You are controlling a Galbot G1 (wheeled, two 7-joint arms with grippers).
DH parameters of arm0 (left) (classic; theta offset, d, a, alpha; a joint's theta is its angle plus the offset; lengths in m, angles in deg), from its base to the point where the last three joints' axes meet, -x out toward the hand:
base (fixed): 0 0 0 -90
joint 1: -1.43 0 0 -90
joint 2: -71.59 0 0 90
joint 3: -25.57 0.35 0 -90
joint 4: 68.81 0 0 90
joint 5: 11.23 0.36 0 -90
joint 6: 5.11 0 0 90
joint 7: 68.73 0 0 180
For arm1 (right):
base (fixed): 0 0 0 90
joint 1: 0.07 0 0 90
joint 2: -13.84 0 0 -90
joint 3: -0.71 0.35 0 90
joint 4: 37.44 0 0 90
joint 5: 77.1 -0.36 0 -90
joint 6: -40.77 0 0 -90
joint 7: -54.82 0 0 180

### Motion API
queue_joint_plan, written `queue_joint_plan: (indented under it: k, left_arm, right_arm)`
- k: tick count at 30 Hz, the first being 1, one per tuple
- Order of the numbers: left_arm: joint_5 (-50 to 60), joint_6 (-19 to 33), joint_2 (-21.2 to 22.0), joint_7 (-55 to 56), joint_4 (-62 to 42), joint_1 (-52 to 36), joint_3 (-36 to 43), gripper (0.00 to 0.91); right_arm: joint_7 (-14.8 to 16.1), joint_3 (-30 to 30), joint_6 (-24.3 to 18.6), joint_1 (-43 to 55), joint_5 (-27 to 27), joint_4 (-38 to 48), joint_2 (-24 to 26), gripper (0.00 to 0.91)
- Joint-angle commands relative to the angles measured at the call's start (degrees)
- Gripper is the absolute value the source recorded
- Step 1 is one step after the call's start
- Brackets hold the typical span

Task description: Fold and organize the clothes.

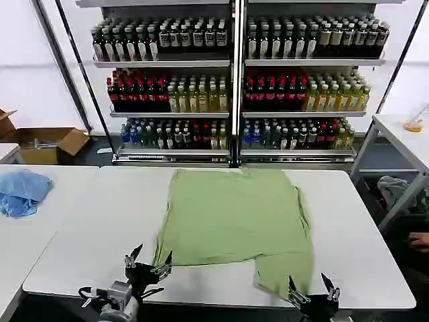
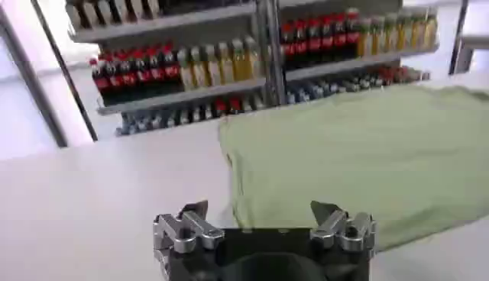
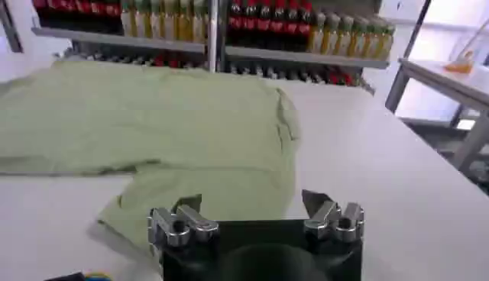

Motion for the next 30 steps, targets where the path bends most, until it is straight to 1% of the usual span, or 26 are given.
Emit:
queue_joint_plan:
  k: [1,6,7,8,9,10,15,19,20,30]
  left_arm:
    - [-1.38,-3.92,-1.81,0.31,-7.21,-5.33,1.59,0.907]
    - [-2.01,-3.94,-1.99,0.27,-8.47,-5.55,2.45,0.907]
    - [-2.30,-3.95,-2.02,0.31,-8.81,-5.61,2.57,0.856]
    - [-2.89,-3.95,-2.04,0.32,-8.87,-5.69,2.64,0.584]
    - [-3.69,-3.96,-2.14,0.30,-9.02,-5.77,2.75,0.030]
    - [-4.03,-3.95,-2.17,0.26,-8.98,-5.76,2.86,0.030]
    - [-5.59,-3.88,-2.56,0.09,-7.76,-5.12,2.97,0.020]
    - [-6.84,-3.85,-2.70,-0.05,-6.88,-4.24,2.55,0.030]
    - [-7.09,-3.84,-2.74,-0.16,-6.76,-4.07,2.42,0.020]
    - [-10.09,-2.20,-3.07,-1.48,-5.85,-3.68,1.30,0.030]
  right_arm:
    - [0.04,-0.70,1.10,-0.45,0.37,0.88,-0.04,0.907]
    - [-0.29,-0.74,1.13,-0.39,0.34,1.24,-0.35,0.907]
    - [-0.39,-0.76,1.19,-0.36,0.28,1.32,-0.42,0.907]
    - [-0.47,-0.79,1.25,-0.30,0.26,1.41,-0.49,0.907]
    - [-0.56,-0.83,1.26,-0.24,0.20,1.54,-0.56,0.181]
    - [-0.66,-0.84,1.27,-0.22,0.06,1.69,-0.67,0.000]
    - [-1.13,-0.94,1.60,-0.65,-2.82,1.71,-0.96,0.000]
    - [-1.15,-1.23,1.82,-1.18,-4.33,1.74,-1.16,0.000]
    - [-1.11,-1.34,1.79,-1.36,-4.41,1.58,-1.21,0.000]
    - [-0.48,-1.59,0.43,-1.99,-4.59,0.27,-1.32,0.000]
